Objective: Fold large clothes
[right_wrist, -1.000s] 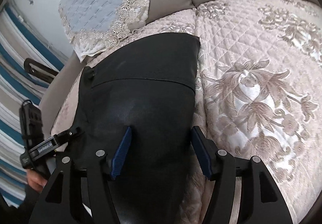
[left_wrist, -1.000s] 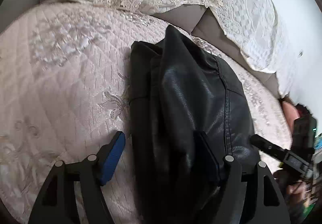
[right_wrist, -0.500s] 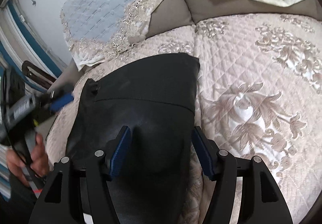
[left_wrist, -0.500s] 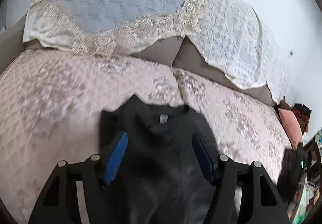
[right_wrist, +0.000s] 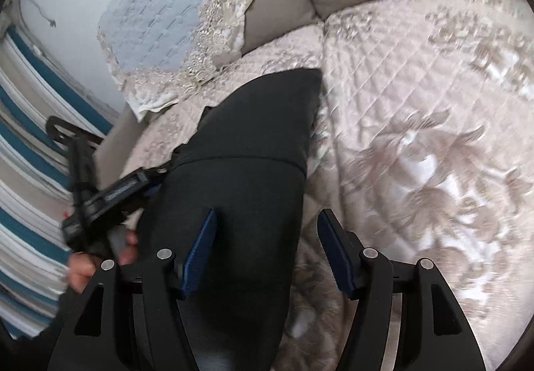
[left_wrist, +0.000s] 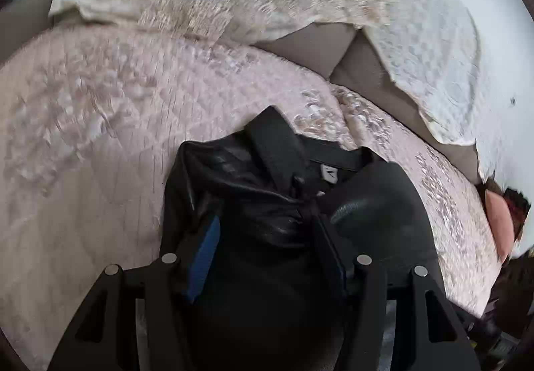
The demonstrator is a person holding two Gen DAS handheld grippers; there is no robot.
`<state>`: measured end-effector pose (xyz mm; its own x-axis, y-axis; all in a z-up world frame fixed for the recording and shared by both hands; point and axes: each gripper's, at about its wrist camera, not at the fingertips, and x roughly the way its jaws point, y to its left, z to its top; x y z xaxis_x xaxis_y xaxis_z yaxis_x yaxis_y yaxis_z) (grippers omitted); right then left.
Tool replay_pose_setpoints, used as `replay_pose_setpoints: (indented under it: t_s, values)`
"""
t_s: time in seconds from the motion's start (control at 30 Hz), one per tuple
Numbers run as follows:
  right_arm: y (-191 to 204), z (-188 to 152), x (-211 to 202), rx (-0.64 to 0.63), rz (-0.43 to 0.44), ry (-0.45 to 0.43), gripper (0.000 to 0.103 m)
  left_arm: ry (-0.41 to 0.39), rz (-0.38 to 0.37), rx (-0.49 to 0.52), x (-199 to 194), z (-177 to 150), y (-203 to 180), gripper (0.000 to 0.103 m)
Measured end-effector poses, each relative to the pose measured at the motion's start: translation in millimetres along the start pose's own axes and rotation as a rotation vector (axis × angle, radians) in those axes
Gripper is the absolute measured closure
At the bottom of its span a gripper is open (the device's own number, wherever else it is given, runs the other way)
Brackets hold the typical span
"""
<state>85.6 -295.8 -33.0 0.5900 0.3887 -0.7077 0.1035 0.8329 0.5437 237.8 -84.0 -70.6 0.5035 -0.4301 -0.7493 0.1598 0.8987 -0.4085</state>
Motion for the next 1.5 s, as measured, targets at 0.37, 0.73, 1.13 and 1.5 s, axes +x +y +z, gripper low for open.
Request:
replay_pose_setpoints:
  t_s: [0.37, 0.73, 1.13, 1.5]
  values:
    - [-8, -6, 4, 0.067, 0.099, 0.053, 0.038, 0.028, -0.016, 0.070, -51, -13, -7, 0.042]
    - [-6, -5, 12, 0.060, 0.096, 0.071, 0.038, 0.037, -0.053, -0.033, -55, -47, 39, 0.020]
    - [-5, -1, 12, 0.049, 0.096, 0.070, 0.052, 0.092, -0.128, -0.034, -47, -45, 37, 0.042]
    - [10, 6, 7, 0.006, 0.069, 0.072, 0.080, 0.095, -0.072, 0.069, -62, -37, 11, 0.077]
